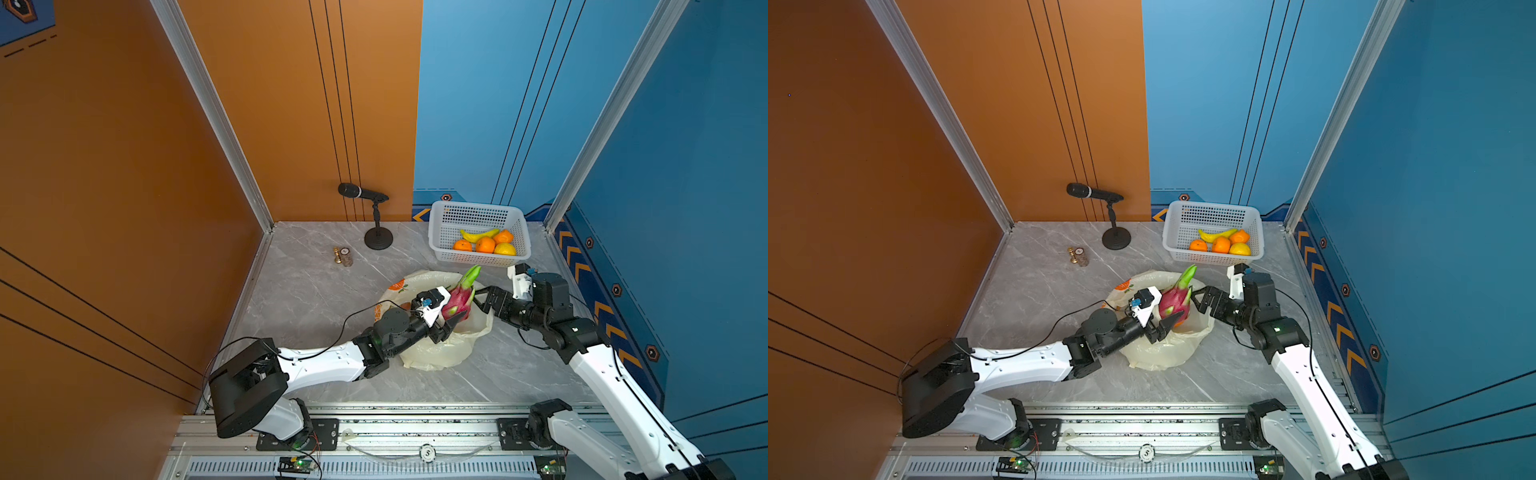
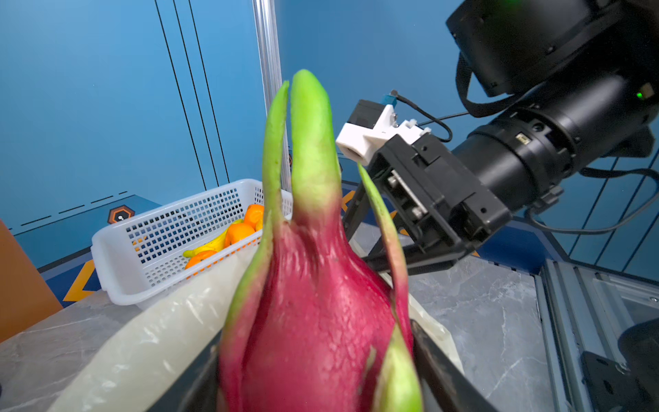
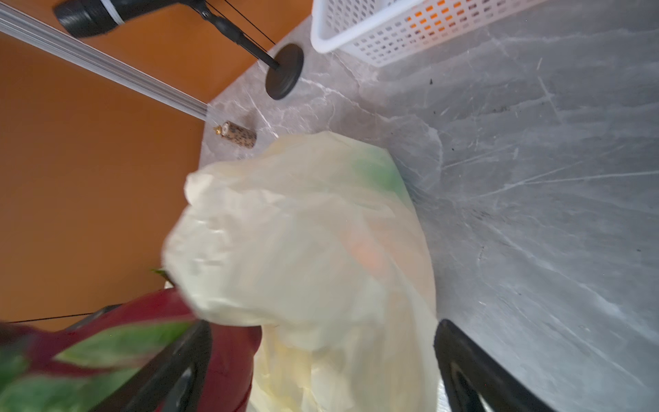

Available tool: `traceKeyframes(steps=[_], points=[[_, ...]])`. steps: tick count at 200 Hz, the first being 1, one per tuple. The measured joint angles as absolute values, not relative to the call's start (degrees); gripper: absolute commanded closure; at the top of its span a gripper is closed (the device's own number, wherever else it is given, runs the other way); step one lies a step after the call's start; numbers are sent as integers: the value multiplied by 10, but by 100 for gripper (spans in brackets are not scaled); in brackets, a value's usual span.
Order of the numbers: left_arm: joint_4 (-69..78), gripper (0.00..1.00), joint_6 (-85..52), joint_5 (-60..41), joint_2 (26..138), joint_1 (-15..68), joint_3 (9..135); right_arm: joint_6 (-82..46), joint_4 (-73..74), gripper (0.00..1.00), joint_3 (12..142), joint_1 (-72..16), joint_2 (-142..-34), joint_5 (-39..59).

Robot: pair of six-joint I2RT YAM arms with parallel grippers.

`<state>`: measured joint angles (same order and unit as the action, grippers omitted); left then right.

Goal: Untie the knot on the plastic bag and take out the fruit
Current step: 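Lift the dragon fruit out of the bag with the left gripper toward the right gripper, then grasp the pink dragon fruit with the right gripper and release it from the left gripper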

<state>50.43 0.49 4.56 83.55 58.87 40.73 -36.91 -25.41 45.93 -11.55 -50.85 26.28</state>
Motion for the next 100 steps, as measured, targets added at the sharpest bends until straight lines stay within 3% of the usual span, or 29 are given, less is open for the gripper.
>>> traceKeyframes(steps=[57,100], points=[[522,48,-1,41,849,584,407,-413,-205,4,474,-91,-442,304],[526,49,0,32,849,584,409,-429,-173,4,474,-119,-454,369]])
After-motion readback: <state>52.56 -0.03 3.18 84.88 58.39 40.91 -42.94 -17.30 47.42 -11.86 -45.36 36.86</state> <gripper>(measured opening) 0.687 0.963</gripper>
